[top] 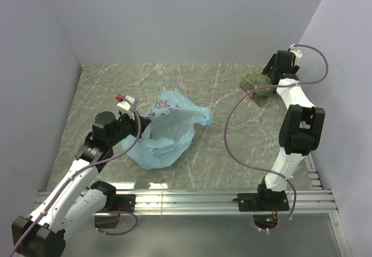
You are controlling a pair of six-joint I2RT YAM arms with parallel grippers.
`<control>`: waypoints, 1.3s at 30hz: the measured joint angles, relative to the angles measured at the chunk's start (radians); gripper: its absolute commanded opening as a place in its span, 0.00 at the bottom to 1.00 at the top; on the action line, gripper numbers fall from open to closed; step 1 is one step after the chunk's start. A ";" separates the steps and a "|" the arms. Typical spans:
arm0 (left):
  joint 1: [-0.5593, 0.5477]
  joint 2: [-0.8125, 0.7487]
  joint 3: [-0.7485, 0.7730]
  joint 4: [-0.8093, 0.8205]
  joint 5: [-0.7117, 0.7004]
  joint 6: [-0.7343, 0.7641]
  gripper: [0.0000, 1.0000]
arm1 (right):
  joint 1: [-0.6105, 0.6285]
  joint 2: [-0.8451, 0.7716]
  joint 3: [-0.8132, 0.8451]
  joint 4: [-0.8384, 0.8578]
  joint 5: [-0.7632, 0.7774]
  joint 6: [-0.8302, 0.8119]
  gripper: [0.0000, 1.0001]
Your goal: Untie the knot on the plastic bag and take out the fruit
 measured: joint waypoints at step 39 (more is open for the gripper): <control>0.014 0.072 0.000 0.014 -0.021 0.008 0.01 | -0.139 0.144 0.089 -0.011 -0.153 0.016 0.95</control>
